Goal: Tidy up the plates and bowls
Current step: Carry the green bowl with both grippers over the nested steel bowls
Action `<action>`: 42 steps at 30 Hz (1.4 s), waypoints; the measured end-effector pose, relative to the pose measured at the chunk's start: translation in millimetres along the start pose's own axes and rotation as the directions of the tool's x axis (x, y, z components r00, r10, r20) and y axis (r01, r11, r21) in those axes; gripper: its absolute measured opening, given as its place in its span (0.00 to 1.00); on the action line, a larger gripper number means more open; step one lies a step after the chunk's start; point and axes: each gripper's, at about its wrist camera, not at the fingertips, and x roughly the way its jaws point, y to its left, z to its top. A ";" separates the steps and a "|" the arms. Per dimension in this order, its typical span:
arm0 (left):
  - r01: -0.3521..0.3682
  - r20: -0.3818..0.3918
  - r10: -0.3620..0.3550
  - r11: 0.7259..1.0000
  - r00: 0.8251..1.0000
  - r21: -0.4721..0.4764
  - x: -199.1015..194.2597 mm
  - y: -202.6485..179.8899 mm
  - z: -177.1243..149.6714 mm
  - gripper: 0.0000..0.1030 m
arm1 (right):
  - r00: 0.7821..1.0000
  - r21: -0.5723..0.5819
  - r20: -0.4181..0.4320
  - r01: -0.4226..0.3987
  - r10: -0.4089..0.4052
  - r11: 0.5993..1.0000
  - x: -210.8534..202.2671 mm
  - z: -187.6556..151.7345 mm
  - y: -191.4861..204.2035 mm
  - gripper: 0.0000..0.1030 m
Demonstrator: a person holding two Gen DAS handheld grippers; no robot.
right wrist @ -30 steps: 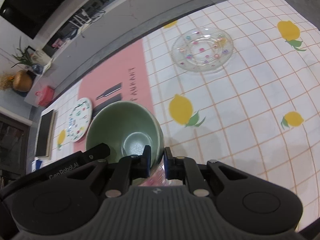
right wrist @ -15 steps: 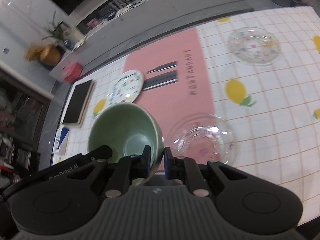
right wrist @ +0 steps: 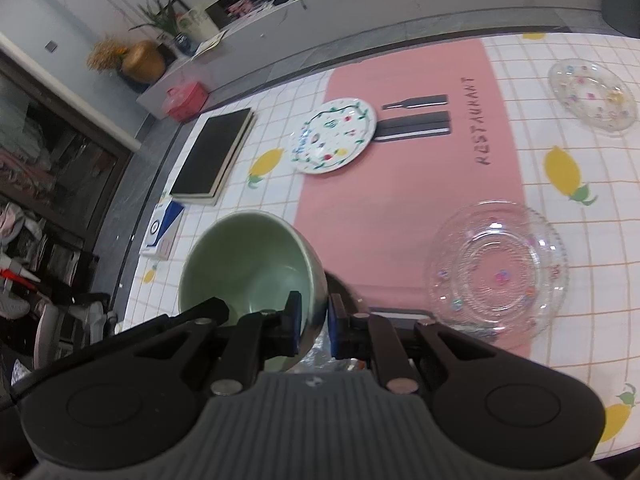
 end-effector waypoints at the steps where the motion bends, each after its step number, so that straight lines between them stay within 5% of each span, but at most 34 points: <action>1: -0.002 -0.003 0.002 1.000 1.000 -0.005 0.5 3.7 0.0 0.07 | 1.000 -0.007 -0.004 0.001 -0.001 1.000 2.5 -1.0 3.1 0.11; 20: 0.020 -0.138 -0.028 0.998 0.990 -0.061 36.4 40.4 -9.3 0.08 | 0.991 -0.014 -0.121 0.065 -0.066 0.998 45.7 -5.0 6.1 0.10; 42: -0.044 -0.183 0.060 0.995 0.981 0.090 51.2 25.2 -19.9 0.09 | 0.962 -0.014 -0.248 0.114 -0.114 0.993 73.0 -9.9 -5.2 0.10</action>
